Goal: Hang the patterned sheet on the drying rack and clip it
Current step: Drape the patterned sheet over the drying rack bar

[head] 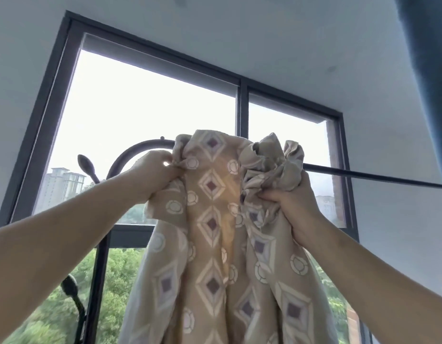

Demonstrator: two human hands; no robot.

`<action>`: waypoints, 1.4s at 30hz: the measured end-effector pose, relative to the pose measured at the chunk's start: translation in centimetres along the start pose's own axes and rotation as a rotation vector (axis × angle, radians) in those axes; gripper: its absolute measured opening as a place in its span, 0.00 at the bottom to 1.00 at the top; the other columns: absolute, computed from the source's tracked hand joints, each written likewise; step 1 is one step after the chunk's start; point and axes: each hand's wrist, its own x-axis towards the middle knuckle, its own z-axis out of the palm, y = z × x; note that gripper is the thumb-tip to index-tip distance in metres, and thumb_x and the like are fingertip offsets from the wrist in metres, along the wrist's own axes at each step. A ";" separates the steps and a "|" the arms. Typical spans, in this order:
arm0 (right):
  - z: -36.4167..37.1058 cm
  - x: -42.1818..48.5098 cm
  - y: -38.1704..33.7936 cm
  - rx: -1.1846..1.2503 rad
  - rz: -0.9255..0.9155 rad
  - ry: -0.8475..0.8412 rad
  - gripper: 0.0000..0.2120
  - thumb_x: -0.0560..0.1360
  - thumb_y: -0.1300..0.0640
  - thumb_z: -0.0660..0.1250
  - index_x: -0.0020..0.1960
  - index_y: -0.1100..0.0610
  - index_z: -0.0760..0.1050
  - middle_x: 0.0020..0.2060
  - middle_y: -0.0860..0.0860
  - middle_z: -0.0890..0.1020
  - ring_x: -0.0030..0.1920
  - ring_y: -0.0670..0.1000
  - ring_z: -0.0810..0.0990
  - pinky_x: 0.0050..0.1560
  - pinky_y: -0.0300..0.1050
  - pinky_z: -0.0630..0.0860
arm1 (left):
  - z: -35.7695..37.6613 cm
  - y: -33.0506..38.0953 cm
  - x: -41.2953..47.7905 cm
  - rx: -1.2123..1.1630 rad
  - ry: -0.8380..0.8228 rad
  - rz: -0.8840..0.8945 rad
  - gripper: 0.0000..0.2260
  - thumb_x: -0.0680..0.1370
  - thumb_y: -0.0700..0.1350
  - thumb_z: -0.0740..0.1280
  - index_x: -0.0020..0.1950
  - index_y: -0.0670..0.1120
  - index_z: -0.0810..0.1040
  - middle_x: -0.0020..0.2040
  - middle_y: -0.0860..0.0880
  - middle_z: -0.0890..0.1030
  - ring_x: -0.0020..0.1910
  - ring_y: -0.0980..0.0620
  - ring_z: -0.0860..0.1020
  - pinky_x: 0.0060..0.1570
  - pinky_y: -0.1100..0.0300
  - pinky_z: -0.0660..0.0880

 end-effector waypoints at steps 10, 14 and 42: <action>3.2 3.0 -2.5 -0.209 -0.385 0.224 0.39 0.67 0.65 0.72 0.72 0.47 0.59 0.50 0.36 0.74 0.45 0.37 0.74 0.37 0.22 0.69 | 1.3 4.8 4.0 -0.418 0.313 0.238 0.04 0.75 0.44 0.61 0.45 0.54 0.72 0.45 0.46 0.80 0.47 0.42 0.81 0.45 0.45 0.79; 4.3 6.8 -4.3 -0.207 -0.472 0.310 0.40 0.69 0.63 0.70 0.75 0.46 0.55 0.56 0.41 0.74 0.51 0.43 0.73 0.39 0.20 0.66 | 0.0 7.1 5.8 -0.193 0.452 0.538 0.11 0.79 0.43 0.58 0.59 0.53 0.71 0.53 0.54 0.79 0.50 0.53 0.78 0.48 0.60 0.73; 10.2 23.0 2.4 -1.445 0.396 -0.687 0.10 0.81 0.55 0.55 0.50 0.59 0.73 0.47 0.54 0.76 0.46 0.51 0.76 0.49 0.42 0.72 | 1.9 0.9 19.6 0.963 -0.549 -0.336 0.14 0.81 0.45 0.55 0.40 0.40 0.74 0.40 0.42 0.75 0.36 0.49 0.72 0.35 0.62 0.67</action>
